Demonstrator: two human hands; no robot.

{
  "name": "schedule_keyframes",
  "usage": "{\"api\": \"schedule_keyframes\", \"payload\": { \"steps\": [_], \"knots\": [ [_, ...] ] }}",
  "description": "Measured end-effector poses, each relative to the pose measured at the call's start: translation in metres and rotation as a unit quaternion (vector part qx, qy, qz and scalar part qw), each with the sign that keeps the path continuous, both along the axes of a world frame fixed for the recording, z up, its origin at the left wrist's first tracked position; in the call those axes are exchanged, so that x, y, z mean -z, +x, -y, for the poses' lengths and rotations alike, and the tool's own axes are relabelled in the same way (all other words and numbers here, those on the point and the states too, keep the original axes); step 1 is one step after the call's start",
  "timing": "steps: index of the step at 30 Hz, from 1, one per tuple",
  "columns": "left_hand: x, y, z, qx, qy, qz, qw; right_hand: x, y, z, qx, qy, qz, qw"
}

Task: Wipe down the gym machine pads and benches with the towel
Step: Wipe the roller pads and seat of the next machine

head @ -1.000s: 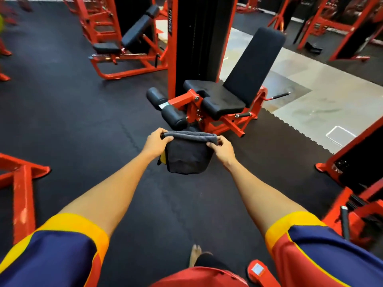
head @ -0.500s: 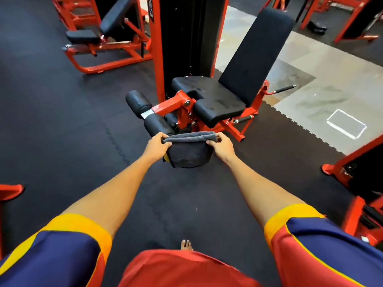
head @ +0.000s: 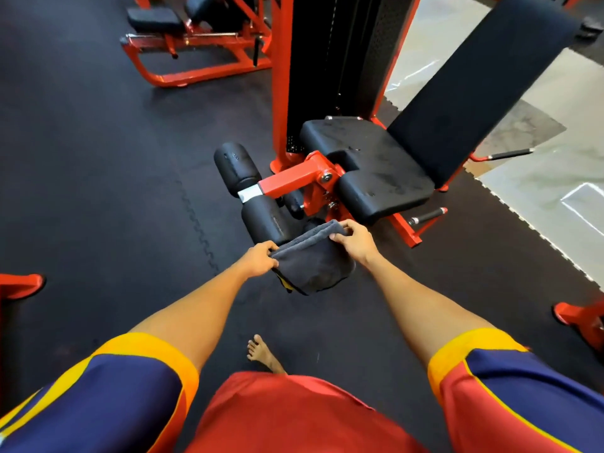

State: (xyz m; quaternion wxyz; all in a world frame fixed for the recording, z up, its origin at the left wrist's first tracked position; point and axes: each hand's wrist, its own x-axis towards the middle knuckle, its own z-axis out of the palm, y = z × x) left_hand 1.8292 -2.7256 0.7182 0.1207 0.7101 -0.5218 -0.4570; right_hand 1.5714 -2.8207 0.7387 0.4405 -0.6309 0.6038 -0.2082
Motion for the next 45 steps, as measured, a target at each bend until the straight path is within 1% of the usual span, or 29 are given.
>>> {"api": "schedule_keyframes", "payload": {
  "steps": [2, 5, 6, 11, 14, 16, 18, 19, 22, 24, 27, 28, 29, 31, 32, 33, 36, 39, 42, 43, 45],
  "knots": [
    [0.009, 0.0, 0.011, 0.001, 0.025, 0.006, 1.0, 0.002, 0.015, 0.025, -0.02, 0.001, -0.017, 1.0],
    [0.024, 0.001, 0.032, -0.016, 0.053, -0.009, 0.998, 0.007, 0.047, 0.071, -0.063, 0.003, -0.038, 0.997],
    [0.023, -0.002, 0.03, -0.012, 0.058, -0.007, 0.998, 0.006, 0.054, 0.075, -0.08, -0.004, -0.038, 0.996],
    [0.043, -0.006, 0.049, -0.059, 0.118, -0.059, 0.99, 0.034, 0.106, 0.122, -0.178, -0.002, -0.075, 0.981],
    [0.057, 0.008, 0.055, -0.135, 0.122, -0.087, 0.979, 0.056, 0.144, 0.144, -0.242, -0.007, -0.086, 0.966],
    [0.062, 0.015, 0.056, -0.25, 0.104, -0.093, 0.958, 0.07, 0.168, 0.151, -0.269, -0.015, -0.083, 0.959],
    [0.068, 0.021, 0.054, -0.367, 0.082, -0.089, 0.922, 0.083, 0.18, 0.152, -0.277, 0.001, -0.07, 0.958],
    [0.071, 0.025, 0.053, -0.41, 0.078, -0.085, 0.905, 0.09, 0.184, 0.151, -0.275, 0.007, -0.068, 0.959],
    [0.087, 0.036, 0.061, -0.493, 0.07, -0.098, 0.862, 0.096, 0.196, 0.154, -0.256, -0.011, -0.056, 0.965],
    [0.08, 0.034, 0.073, -0.503, 0.073, -0.097, 0.856, 0.095, 0.197, 0.153, -0.232, -0.028, -0.029, 0.972],
    [0.071, 0.029, 0.094, -0.512, 0.055, -0.106, 0.851, 0.094, 0.198, 0.147, -0.199, -0.009, 0.024, 0.98],
    [0.075, 0.028, 0.1, -0.516, 0.048, -0.111, 0.848, 0.099, 0.195, 0.14, -0.2, -0.006, 0.025, 0.979],
    [0.073, 0.026, 0.106, -0.515, 0.043, -0.121, 0.848, 0.103, 0.19, 0.13, -0.219, -0.011, 0.003, 0.976],
    [0.081, 0.023, 0.116, -0.52, 0.036, -0.147, 0.84, 0.116, 0.175, 0.107, -0.278, -0.003, -0.078, 0.958],
    [0.086, 0.022, 0.121, -0.525, 0.033, -0.163, 0.835, 0.122, 0.168, 0.099, -0.29, 0.005, -0.103, 0.951],
    [0.087, 0.021, 0.124, -0.533, 0.033, -0.178, 0.827, 0.125, 0.16, 0.092, -0.285, 0.018, -0.112, 0.952],
    [0.093, 0.015, 0.13, -0.552, 0.022, -0.22, 0.804, 0.127, 0.154, 0.086, -0.249, 0.058, -0.1, 0.962],
    [0.097, 0.008, 0.132, -0.579, 0.016, -0.263, 0.771, 0.127, 0.164, 0.093, -0.258, 0.04, -0.094, 0.961],
    [0.108, 0.008, 0.135, -0.622, 0.031, -0.276, 0.732, 0.129, 0.189, 0.112, -0.261, 0.012, -0.102, 0.96],
    [0.11, 0.008, 0.135, -0.631, 0.035, -0.279, 0.723, 0.13, 0.196, 0.118, -0.26, 0.018, -0.109, 0.959],
    [0.104, 0.006, 0.137, -0.635, 0.038, -0.288, 0.716, 0.131, 0.198, 0.119, -0.258, 0.022, -0.104, 0.96]
  ]
}}
